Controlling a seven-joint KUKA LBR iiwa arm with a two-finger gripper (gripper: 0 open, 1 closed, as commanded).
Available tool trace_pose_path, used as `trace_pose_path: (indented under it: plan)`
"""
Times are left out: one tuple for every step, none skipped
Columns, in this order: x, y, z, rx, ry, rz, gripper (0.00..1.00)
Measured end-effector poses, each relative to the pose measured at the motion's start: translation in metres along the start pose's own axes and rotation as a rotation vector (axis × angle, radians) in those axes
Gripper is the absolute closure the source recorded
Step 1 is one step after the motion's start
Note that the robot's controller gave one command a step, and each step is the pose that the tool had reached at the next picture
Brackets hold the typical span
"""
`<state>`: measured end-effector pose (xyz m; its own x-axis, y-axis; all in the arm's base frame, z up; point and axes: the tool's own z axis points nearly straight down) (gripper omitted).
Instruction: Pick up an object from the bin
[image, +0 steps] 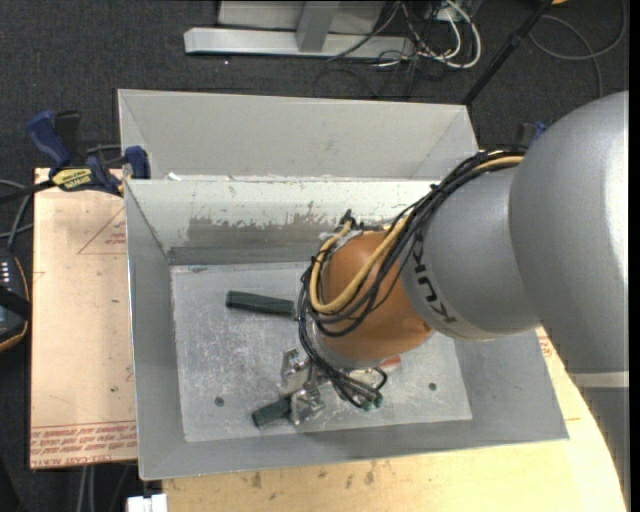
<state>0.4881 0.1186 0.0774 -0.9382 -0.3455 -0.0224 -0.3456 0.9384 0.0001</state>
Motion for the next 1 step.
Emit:
trace_pose_path:
  plan:
    - [-0.0343,-0.0163,-0.1913,0.002,0.01,0.03,1.0]
